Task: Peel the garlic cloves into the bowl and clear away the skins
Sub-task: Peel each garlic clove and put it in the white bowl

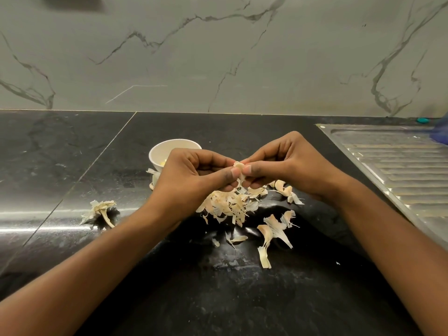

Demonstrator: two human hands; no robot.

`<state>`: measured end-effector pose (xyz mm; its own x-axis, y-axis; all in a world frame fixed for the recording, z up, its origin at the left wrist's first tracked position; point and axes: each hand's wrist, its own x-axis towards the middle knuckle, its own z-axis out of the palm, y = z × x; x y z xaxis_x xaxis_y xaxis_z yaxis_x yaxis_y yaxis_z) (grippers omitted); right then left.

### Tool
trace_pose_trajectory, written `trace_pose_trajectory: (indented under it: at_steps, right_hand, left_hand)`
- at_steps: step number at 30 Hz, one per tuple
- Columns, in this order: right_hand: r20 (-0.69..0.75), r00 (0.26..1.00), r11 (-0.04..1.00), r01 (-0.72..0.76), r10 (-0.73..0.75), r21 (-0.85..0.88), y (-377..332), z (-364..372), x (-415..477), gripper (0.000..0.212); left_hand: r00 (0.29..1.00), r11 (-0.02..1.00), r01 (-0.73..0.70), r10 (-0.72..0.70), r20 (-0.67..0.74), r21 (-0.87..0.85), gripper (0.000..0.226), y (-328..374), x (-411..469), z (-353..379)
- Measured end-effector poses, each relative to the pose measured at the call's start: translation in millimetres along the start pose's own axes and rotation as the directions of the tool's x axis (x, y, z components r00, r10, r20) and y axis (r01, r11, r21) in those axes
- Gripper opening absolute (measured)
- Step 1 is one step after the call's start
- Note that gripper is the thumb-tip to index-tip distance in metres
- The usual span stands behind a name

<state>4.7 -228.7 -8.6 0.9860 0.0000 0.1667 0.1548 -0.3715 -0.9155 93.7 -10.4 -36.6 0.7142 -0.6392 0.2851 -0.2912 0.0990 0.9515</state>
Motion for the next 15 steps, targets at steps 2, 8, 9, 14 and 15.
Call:
trace_pose_trajectory:
  at_steps: [2, 8, 9, 14, 15]
  right_hand:
    - [0.001, 1.0, 1.0, -0.006, 0.006, -0.028, 0.6, 2.1, 0.8, 0.015]
    - [0.011, 1.0, 0.995, -0.012, 0.013, -0.101, 1.0, 6.8, 1.8, 0.014]
    - [0.006, 1.0, 0.994, -0.004, 0.005, -0.109, 1.3, 8.3, 1.9, 0.014]
    - [-0.039, 0.997, 0.984, 0.065, -0.072, -0.166, 2.8, 18.1, 2.8, 0.031]
    - [-0.048, 0.995, 0.981, 0.077, -0.087, -0.177, 3.6, 19.5, 3.2, 0.034]
  left_hand:
    - [1.0, 1.0, -0.017, 0.018, -0.016, 0.011, 0.023, -2.1, 0.5, 0.4]
    - [0.998, 0.993, -0.043, 0.048, -0.043, 0.106, 0.016, -8.0, 1.0, 0.2]
    - [0.998, 0.992, -0.042, 0.048, -0.048, 0.117, 0.015, -8.1, 0.8, 0.4]
    - [0.996, 0.987, -0.045, 0.057, -0.073, 0.157, 0.014, -9.8, 1.5, -1.2]
    - [0.995, 0.986, -0.046, 0.059, -0.076, 0.163, 0.014, -10.3, 1.8, -1.6]
